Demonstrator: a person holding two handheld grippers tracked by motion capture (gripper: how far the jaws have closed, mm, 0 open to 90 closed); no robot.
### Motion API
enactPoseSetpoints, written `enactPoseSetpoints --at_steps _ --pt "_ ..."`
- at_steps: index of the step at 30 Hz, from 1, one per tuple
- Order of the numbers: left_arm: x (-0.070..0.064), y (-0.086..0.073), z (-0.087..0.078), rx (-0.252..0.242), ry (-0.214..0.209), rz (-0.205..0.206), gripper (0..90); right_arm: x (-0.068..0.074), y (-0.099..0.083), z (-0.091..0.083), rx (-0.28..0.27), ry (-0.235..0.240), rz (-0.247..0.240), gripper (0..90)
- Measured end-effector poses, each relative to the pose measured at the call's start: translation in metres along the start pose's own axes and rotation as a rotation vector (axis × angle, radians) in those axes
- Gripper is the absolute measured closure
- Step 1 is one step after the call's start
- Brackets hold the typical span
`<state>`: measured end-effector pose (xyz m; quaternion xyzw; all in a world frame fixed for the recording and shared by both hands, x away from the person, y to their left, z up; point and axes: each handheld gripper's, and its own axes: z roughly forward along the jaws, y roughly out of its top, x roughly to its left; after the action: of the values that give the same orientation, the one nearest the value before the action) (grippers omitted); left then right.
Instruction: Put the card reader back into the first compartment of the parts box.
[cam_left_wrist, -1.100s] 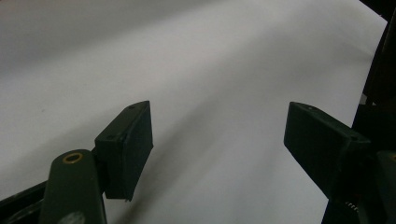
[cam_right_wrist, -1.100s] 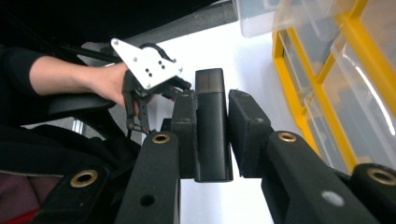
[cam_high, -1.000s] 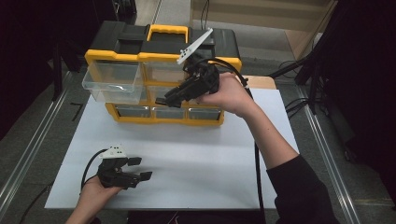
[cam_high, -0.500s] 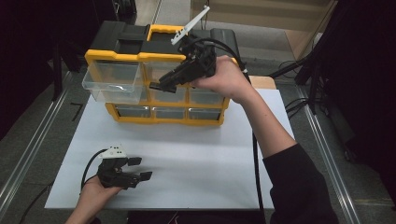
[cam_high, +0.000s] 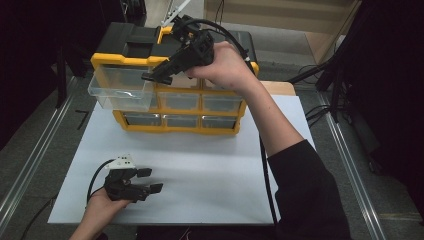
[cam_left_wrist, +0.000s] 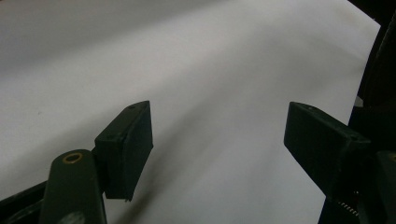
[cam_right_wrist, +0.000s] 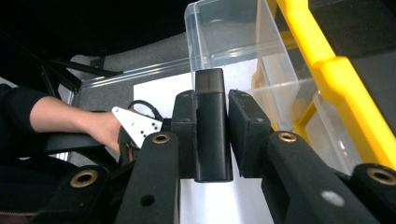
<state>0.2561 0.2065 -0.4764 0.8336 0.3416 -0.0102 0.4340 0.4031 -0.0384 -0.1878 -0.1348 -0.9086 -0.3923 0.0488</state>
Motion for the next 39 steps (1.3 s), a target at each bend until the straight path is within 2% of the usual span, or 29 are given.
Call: enactPoseSetpoints --at_steps 16,20,26,27,39 --pt "0.0 0.001 0.001 -0.005 -0.011 -0.003 25.4 -0.01 0.029 0.026 -0.001 -0.025 0.025 71.0" --pt "0.001 0.0 0.0 -0.007 -0.01 -0.007 25.4 -0.012 0.038 0.035 0.008 -0.07 0.05 70.9" --pt "0.0 0.0 -0.001 -0.005 -0.012 -0.002 25.4 -0.011 0.049 0.052 0.028 -0.087 0.05 70.8" --pt "0.0 0.0 -0.001 -0.012 -0.013 -0.004 25.4 -0.011 0.051 0.056 0.018 -0.09 0.04 70.8" --pt "-0.001 0.001 -0.001 -0.009 -0.017 0.003 25.4 -0.017 0.052 0.077 0.011 -0.071 0.062 69.6"
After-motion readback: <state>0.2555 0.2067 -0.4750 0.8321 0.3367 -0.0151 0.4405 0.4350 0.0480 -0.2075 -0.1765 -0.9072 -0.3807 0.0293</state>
